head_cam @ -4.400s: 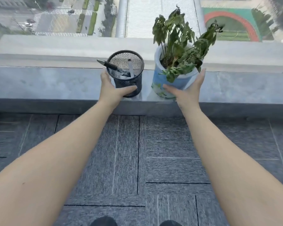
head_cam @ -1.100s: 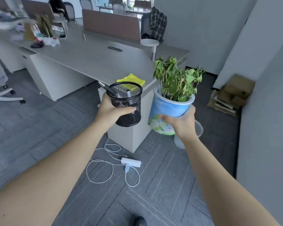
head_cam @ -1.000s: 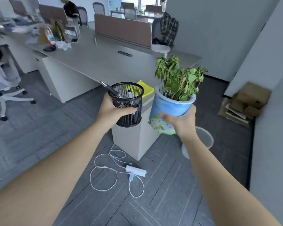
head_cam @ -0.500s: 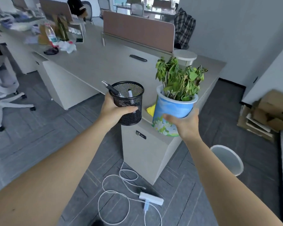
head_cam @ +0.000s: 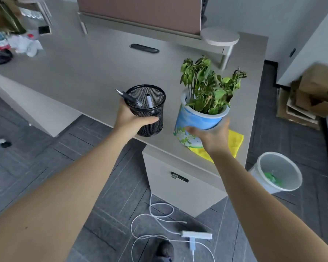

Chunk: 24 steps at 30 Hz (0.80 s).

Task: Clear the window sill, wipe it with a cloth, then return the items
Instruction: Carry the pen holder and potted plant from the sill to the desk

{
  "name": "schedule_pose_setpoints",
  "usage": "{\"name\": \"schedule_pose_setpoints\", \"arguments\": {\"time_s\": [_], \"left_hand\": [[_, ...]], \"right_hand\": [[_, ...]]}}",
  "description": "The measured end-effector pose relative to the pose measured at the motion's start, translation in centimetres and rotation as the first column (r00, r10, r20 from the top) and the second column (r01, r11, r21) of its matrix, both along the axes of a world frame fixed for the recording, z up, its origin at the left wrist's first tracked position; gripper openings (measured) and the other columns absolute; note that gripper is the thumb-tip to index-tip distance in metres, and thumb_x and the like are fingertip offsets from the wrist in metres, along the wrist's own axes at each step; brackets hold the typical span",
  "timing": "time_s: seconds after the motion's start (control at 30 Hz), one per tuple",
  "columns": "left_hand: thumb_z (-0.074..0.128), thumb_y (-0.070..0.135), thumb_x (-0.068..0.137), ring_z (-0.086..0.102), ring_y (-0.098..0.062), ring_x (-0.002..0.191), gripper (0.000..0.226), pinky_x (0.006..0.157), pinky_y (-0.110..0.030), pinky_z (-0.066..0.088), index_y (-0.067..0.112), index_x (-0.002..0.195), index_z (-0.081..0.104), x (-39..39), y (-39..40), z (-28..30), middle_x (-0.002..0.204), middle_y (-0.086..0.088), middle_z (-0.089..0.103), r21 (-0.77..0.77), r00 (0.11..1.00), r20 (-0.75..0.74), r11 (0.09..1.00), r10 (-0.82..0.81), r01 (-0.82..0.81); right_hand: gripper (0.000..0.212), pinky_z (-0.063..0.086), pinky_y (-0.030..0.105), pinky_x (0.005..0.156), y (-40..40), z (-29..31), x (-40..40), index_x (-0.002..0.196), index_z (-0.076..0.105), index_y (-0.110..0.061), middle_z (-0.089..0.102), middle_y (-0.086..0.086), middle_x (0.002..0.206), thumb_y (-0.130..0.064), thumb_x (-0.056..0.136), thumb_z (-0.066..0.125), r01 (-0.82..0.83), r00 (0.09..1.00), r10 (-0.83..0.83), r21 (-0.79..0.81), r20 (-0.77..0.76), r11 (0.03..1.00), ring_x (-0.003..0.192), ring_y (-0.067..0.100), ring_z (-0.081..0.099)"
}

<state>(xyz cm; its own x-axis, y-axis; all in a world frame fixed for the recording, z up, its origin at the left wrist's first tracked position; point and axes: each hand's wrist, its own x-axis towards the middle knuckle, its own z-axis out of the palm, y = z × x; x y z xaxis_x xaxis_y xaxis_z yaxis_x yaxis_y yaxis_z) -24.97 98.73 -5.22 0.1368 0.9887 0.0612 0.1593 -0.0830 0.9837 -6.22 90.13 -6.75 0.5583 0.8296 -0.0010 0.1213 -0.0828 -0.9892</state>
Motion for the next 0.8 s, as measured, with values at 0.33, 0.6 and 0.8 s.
{"name": "schedule_pose_setpoints", "arguments": {"time_s": [0.33,0.6,0.8], "left_hand": [[0.08,0.012,0.038,0.062,-0.009,0.085,0.06,0.084,-0.029,0.052,0.03,0.083,0.044,1.7,10.0,-7.6,0.09,0.005,0.06,-0.107,0.999,-0.007,0.994,0.034,-0.035],[0.081,0.02,0.037,0.066,-0.026,0.097,0.084,0.096,-0.05,0.049,0.0,0.109,0.044,0.7,12.6,-11.0,0.108,-0.02,0.064,-0.167,0.999,0.018,0.986,0.031,-0.028],[0.08,0.014,0.048,0.065,-0.015,0.1,0.074,0.096,-0.038,0.05,0.002,0.111,0.043,0.2,12.5,-11.2,0.11,-0.012,0.063,-0.184,0.995,0.0,0.978,-0.1,0.099]], "right_hand": [[0.088,0.042,0.0,0.065,11.3,-5.8,1.1,0.126,0.033,-0.005,0.045,-0.002,0.11,-0.006,0.056,0.085,0.021,0.999,-0.019,-0.076,0.031,0.997,0.099,0.012,0.047],[0.082,0.041,-0.001,0.075,13.8,-8.5,0.4,0.113,0.031,-0.018,0.046,0.0,0.115,-0.007,0.054,0.086,0.028,0.997,-0.02,-0.103,0.076,0.994,0.104,0.012,0.048],[0.097,0.039,0.025,0.1,13.3,-8.2,0.1,0.133,0.027,-0.009,0.044,0.004,0.126,-0.007,0.056,0.085,-0.01,0.993,0.026,-0.137,0.113,0.99,0.117,0.015,0.044]]}}
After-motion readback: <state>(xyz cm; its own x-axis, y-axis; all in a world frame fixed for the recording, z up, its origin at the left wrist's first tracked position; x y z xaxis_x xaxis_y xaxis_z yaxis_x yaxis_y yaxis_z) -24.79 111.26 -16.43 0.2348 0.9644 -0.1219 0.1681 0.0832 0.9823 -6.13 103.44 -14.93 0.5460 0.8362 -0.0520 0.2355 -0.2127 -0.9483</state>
